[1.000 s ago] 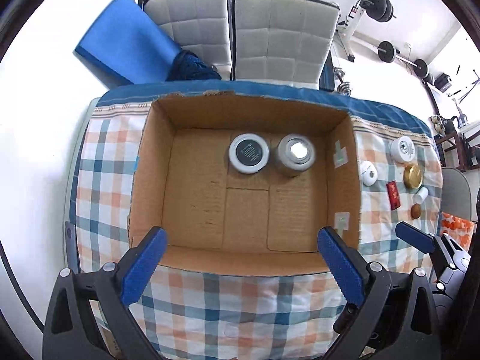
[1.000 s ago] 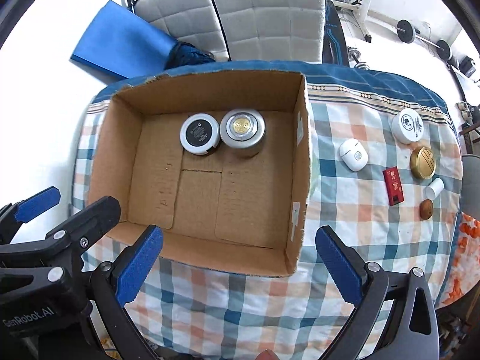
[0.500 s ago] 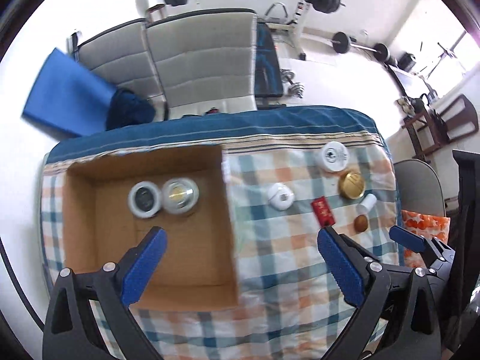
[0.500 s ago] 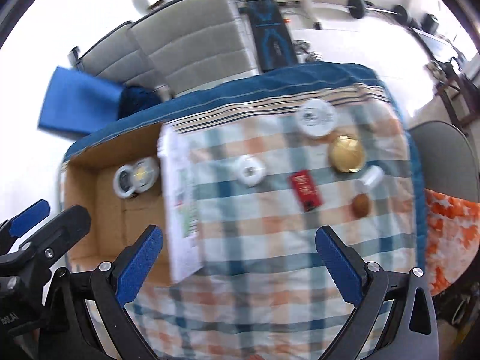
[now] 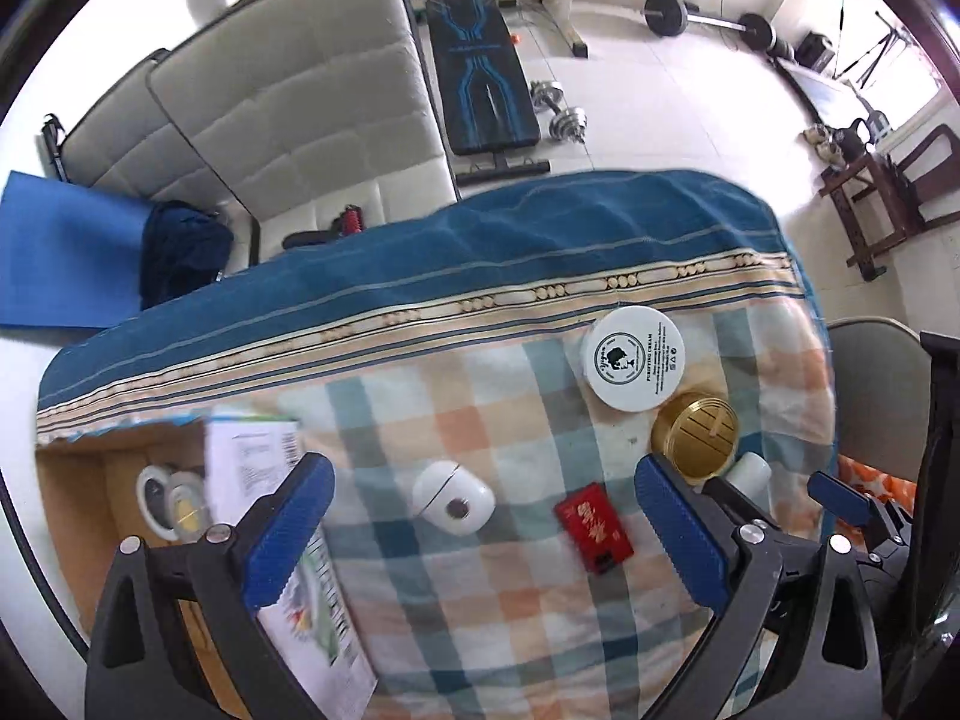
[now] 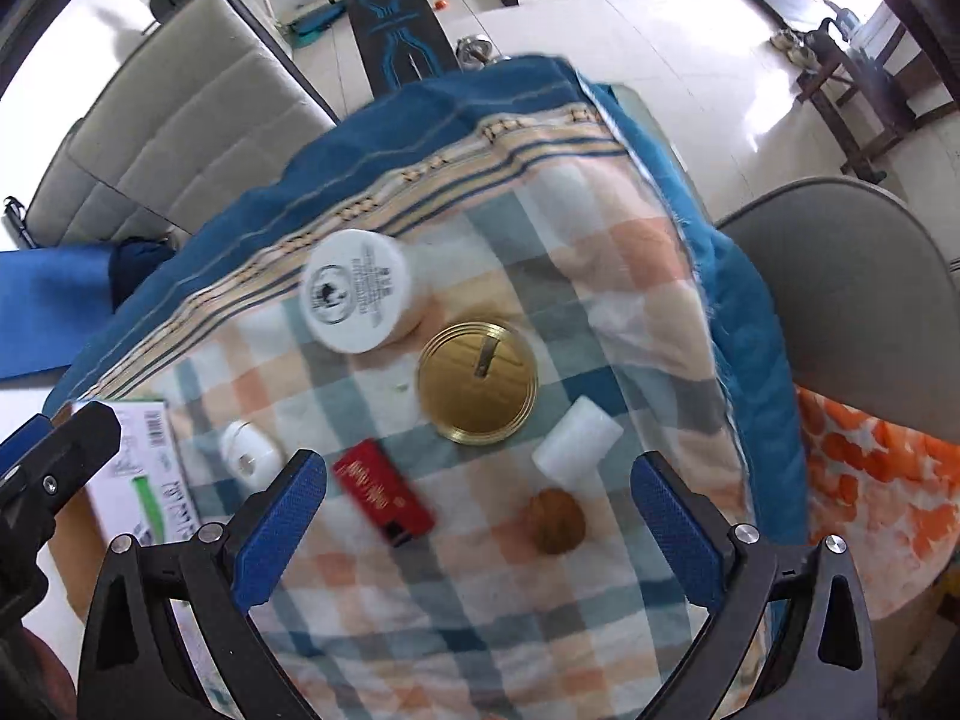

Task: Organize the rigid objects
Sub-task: 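Move both grippers back to the table items, then grasp the white cream jar with the left gripper while the right grasps the gold tin, then carry the cream jar and gold tin into the box and release both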

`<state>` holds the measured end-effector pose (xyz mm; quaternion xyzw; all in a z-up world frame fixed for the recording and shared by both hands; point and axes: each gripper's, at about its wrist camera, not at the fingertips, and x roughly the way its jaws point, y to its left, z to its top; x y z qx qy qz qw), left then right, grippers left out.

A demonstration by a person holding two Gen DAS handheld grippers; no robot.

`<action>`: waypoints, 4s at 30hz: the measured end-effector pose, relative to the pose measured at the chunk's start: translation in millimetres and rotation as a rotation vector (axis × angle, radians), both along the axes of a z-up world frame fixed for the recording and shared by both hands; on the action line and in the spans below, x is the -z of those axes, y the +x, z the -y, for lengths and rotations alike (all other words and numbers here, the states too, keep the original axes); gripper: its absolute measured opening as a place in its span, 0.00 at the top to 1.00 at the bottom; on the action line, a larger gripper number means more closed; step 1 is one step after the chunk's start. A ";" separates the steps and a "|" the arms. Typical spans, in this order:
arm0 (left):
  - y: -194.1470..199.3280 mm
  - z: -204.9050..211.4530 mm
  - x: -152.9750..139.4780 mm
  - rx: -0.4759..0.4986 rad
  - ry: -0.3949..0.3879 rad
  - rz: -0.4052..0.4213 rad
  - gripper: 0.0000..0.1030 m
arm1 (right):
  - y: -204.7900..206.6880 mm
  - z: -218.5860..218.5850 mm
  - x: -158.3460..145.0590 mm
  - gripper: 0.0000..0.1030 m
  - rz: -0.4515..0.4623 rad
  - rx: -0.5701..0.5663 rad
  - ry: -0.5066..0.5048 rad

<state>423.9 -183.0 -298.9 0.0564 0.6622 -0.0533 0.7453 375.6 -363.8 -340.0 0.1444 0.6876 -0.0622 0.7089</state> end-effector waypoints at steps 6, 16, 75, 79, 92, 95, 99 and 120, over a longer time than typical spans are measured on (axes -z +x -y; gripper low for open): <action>21.9 25.1 56.0 0.038 0.008 -0.101 0.00 | 15.9 1.4 53.0 0.00 -0.071 -0.005 0.020; 41.3 64.2 94.8 0.123 -0.008 -0.172 0.00 | 31.0 16.5 62.4 0.13 -0.065 0.020 0.093; -2.5 2.6 140.9 0.102 0.030 -0.252 0.36 | 14.2 -36.1 82.7 0.35 -0.153 -0.119 -0.115; -11.0 0.7 121.9 0.106 0.022 -0.227 0.36 | 25.2 -48.0 90.7 0.35 -0.142 -0.143 -0.135; -55.5 -35.0 21.6 0.046 -0.079 -0.094 0.36 | -2.7 -89.8 -5.4 0.35 0.026 -0.222 -0.095; -69.1 -55.2 -11.4 0.031 -0.114 -0.042 0.36 | -16.3 -104.9 -35.6 0.35 0.072 -0.242 -0.076; -88.1 -91.3 -45.4 0.011 -0.133 0.011 0.36 | -33.2 -126.2 -76.5 0.35 0.124 -0.278 -0.040; -110.0 -360.1 7.3 -0.205 -0.022 -0.108 0.36 | -60.7 -372.5 -35.6 0.35 0.013 -0.430 0.096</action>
